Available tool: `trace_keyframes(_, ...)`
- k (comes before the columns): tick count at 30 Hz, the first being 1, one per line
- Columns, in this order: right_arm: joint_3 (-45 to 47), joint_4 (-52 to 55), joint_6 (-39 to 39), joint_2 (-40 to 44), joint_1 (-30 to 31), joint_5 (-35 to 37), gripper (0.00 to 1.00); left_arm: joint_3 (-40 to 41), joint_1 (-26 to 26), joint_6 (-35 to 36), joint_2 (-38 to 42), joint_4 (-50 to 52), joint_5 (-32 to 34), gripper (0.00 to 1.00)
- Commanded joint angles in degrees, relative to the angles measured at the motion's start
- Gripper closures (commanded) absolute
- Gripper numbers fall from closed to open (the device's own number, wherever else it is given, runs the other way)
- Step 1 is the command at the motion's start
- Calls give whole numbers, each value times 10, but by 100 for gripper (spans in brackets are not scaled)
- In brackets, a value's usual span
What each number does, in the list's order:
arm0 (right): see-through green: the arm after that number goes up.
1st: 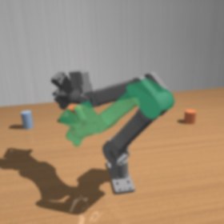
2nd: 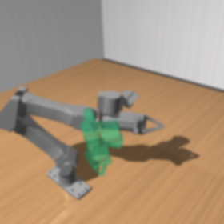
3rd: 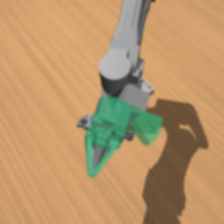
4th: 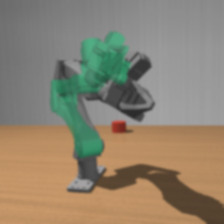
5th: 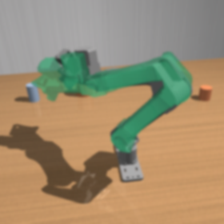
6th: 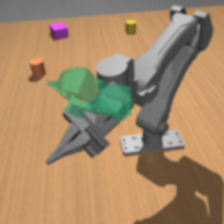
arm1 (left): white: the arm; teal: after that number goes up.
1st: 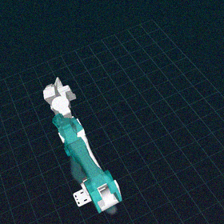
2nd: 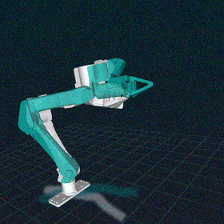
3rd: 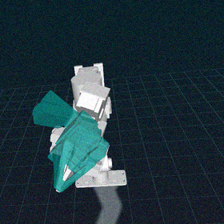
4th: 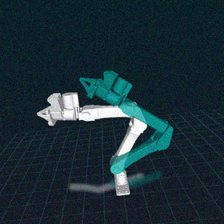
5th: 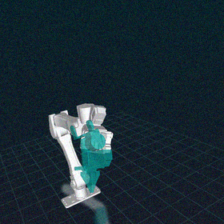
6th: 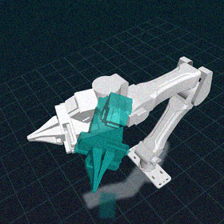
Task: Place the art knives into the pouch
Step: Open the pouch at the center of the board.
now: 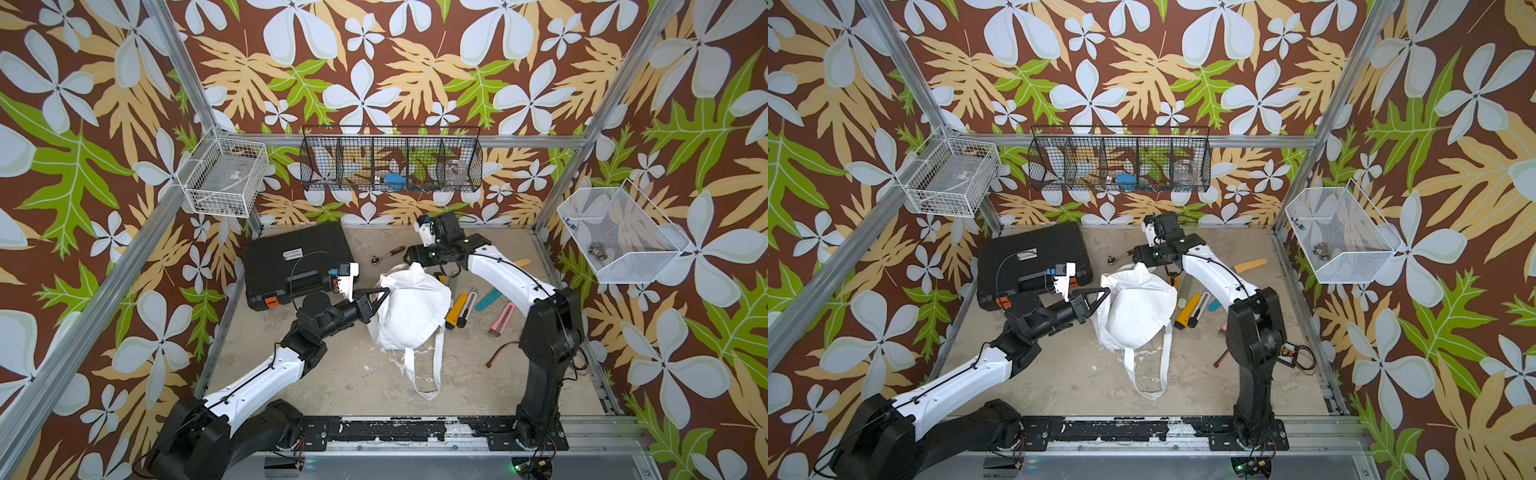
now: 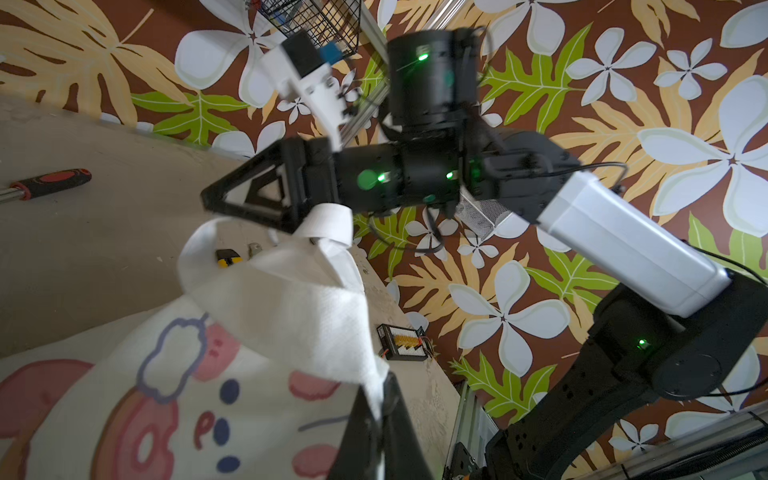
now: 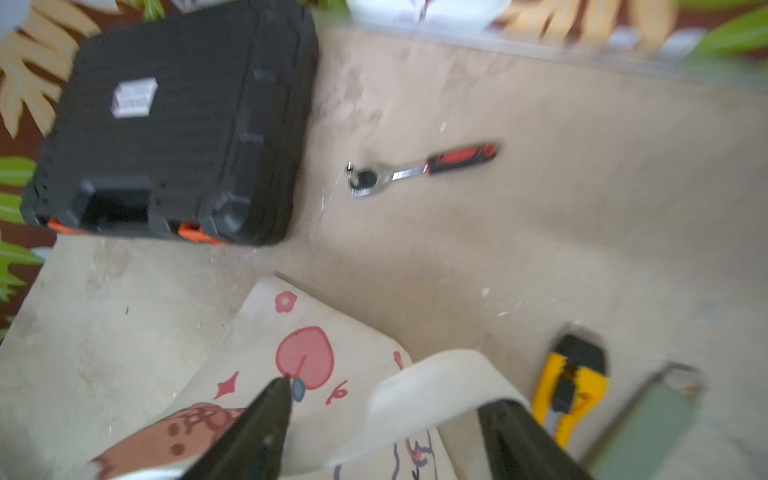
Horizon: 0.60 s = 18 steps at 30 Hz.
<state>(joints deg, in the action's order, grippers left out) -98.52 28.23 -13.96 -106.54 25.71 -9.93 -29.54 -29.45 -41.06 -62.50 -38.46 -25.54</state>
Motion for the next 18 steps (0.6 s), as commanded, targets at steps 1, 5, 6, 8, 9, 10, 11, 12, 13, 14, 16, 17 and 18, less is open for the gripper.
trace_keyframes(1, -5, -7, 2, 43, -5, 100, 14, 1, 3, 0, -5, -32, 7, 100)
trace_keyframes(5, 90, -38, -32, 114, -4, 132, 6, 1, 6, -9, -14, -51, 10, 100)
trace_keyframes(6, 125, -50, -47, 132, -5, 146, 6, -1, 8, -12, -18, -58, 9, 100)
trace_keyframes(8, 182, -71, -71, 167, -9, 176, 6, -1, 10, -23, -25, -75, 5, 100)
trace_keyframes(9, 212, -86, -79, 190, -14, 189, 6, -3, 10, -27, -29, -83, 2, 100)
trace_keyframes(10, 233, -102, -85, 216, -20, 195, 6, -6, 10, -32, -33, -86, -1, 100)
trace_keyframes(11, 243, -113, -85, 236, -24, 199, 6, -8, 10, -36, -36, -91, -6, 100)
trace_keyframes(12, 245, -123, -82, 255, -26, 206, 5, -10, 10, -41, -38, -100, -13, 100)
trace_keyframes(13, 230, -118, -77, 260, -31, 208, 5, -11, 10, -49, -40, -109, -21, 100)
trace_keyframes(14, 206, -102, -71, 252, -39, 200, 5, -12, 10, -56, -42, -116, -25, 100)
trace_keyframes(16, 119, -51, -56, 192, -66, 140, 4, -14, 10, -65, -42, -126, -31, 100)
trace_keyframes(17, 89, -32, -50, 159, -73, 123, 4, -14, 10, -69, -42, -129, -33, 100)
trace_keyframes(18, 54, -25, -39, 126, -77, 104, 4, -14, 10, -72, -43, -133, -38, 100)
